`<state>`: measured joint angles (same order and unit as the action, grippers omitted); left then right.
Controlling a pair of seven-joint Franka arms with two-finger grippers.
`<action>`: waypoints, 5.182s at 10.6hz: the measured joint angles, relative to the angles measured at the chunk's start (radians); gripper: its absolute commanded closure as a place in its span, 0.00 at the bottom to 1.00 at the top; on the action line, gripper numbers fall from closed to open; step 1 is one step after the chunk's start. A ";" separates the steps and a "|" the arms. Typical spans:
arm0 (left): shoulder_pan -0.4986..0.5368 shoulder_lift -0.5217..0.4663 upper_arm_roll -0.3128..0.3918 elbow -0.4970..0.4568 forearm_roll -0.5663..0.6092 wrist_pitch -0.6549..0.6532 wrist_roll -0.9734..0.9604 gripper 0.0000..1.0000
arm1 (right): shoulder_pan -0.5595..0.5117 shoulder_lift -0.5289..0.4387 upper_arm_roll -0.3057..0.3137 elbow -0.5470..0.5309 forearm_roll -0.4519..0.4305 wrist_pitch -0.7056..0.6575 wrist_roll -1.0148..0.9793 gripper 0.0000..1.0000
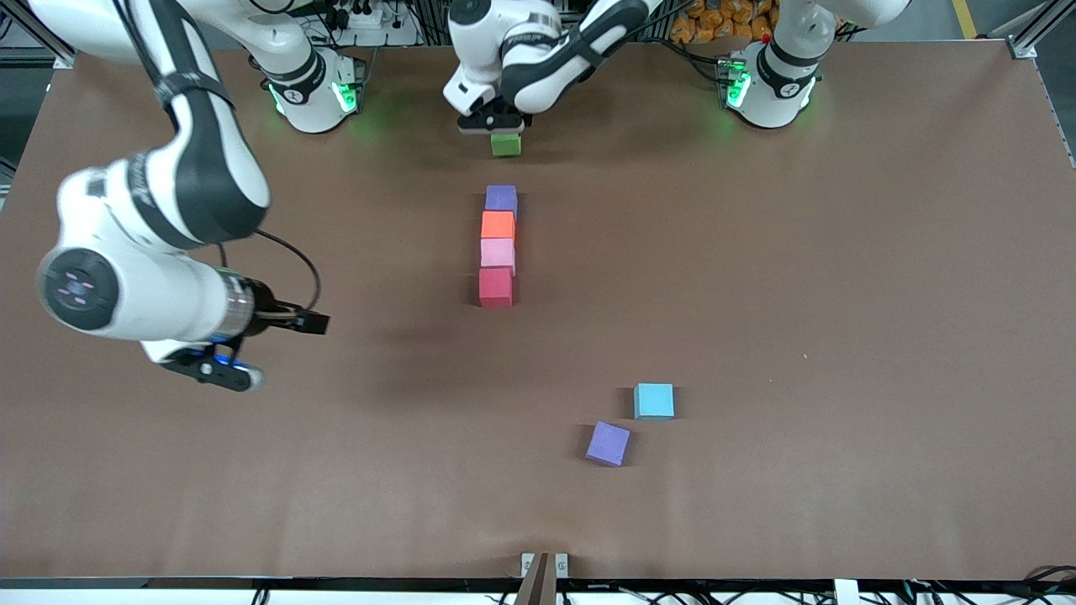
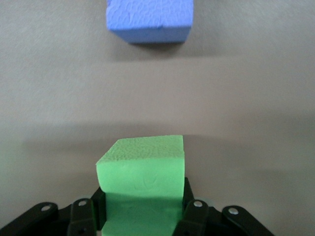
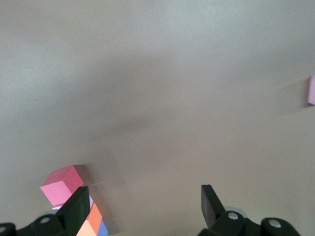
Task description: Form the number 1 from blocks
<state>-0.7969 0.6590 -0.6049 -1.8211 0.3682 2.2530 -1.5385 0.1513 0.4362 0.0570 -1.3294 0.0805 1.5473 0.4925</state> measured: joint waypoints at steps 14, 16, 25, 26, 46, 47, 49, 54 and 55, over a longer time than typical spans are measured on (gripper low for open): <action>-0.013 0.054 0.100 0.108 0.005 -0.001 0.103 1.00 | -0.064 -0.074 -0.001 0.001 -0.029 -0.008 -0.118 0.00; -0.012 0.055 0.107 0.108 0.005 -0.003 0.104 1.00 | -0.096 -0.126 -0.002 0.002 -0.029 -0.008 -0.203 0.00; -0.011 0.037 0.111 0.133 0.005 -0.097 0.109 0.00 | -0.174 -0.332 -0.048 -0.070 -0.070 -0.006 -0.485 0.00; -0.008 0.008 0.111 0.145 0.005 -0.145 0.109 0.00 | -0.179 -0.344 -0.049 -0.090 -0.072 0.003 -0.486 0.00; 0.758 -0.567 0.367 0.129 -0.280 -0.514 1.201 0.00 | -0.188 -0.427 -0.058 -0.232 -0.074 0.059 -0.497 0.00; 0.741 -0.605 0.397 0.134 -0.281 -0.534 1.210 0.00 | -0.189 -0.427 -0.059 -0.233 -0.074 0.058 -0.497 0.00; 0.698 -0.651 0.472 0.179 -0.281 -0.585 1.296 0.00 | -0.189 -0.427 -0.061 -0.234 -0.075 0.042 -0.497 0.00; 0.693 -0.686 0.496 0.300 -0.347 -0.809 1.472 0.00 | -0.203 -0.423 -0.069 -0.233 -0.076 0.026 -0.497 0.00; 0.692 -0.688 0.500 0.316 -0.361 -0.839 1.479 0.00 | -0.211 -0.423 -0.069 -0.228 -0.076 0.026 -0.497 0.00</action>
<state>-0.1051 -0.0290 -0.1044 -1.5047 0.0072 1.4142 -0.0593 -0.0598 0.0132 -0.0118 -1.5578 0.0048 1.5735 -0.0041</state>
